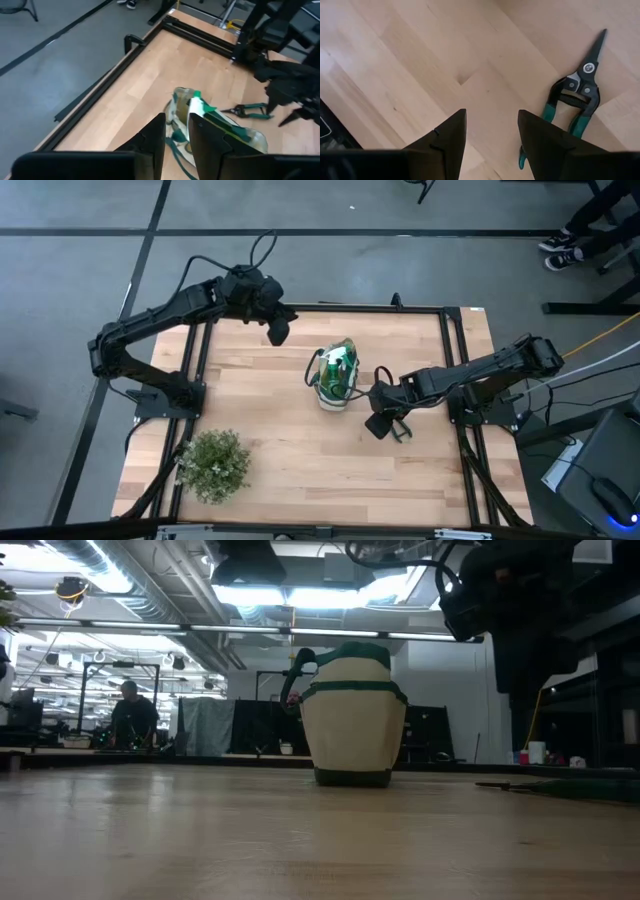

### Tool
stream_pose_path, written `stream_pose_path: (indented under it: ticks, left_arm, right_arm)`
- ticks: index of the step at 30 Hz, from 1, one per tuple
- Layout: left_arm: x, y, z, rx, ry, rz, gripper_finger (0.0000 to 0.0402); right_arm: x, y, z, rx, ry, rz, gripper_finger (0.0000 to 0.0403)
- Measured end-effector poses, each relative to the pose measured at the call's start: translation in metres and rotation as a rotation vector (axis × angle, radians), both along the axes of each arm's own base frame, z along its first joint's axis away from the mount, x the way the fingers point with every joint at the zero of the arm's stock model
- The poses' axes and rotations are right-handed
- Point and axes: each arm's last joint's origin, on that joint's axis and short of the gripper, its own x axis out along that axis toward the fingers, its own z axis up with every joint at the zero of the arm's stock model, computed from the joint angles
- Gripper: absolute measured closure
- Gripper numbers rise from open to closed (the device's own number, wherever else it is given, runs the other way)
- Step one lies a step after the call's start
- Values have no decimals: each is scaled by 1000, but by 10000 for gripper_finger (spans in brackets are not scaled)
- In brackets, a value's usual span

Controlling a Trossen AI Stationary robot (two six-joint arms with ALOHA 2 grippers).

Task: Pick & Place Garden tools in Gardening bag
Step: Put the fruit pruner into the gardening bag

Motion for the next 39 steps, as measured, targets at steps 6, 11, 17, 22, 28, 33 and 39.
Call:
stream_pose_path:
  ticks: [6, 11, 17, 22, 28, 33, 39]
  left_arm:
    - [4, -7, 1, 14, -9, -36, 322]
    - [7, -12, 3, 46, -25, -75, 324]
    - [10, -19, 3, 58, -22, -107, 322]
    - [12, -24, 4, 63, -29, -131, 325]
    - [15, -24, 9, 84, -80, -132, 323]
    - [17, -23, 14, 107, -136, -131, 325]
    - [18, -23, 15, 112, -148, -130, 323]
  right_arm:
    - [0, 0, 0, -57, -18, -10, 222]
    - [0, 0, 0, -76, -19, 25, 222]
    - [0, 2, 0, -17, -12, 61, 222]
    - [2, 1, 1, -11, -34, 53, 222]
    - [5, -5, 1, -9, -44, 31, 222]
    - [2, -4, 0, 37, -10, 29, 222]
    - [-1, -2, 0, 70, 31, 36, 222]
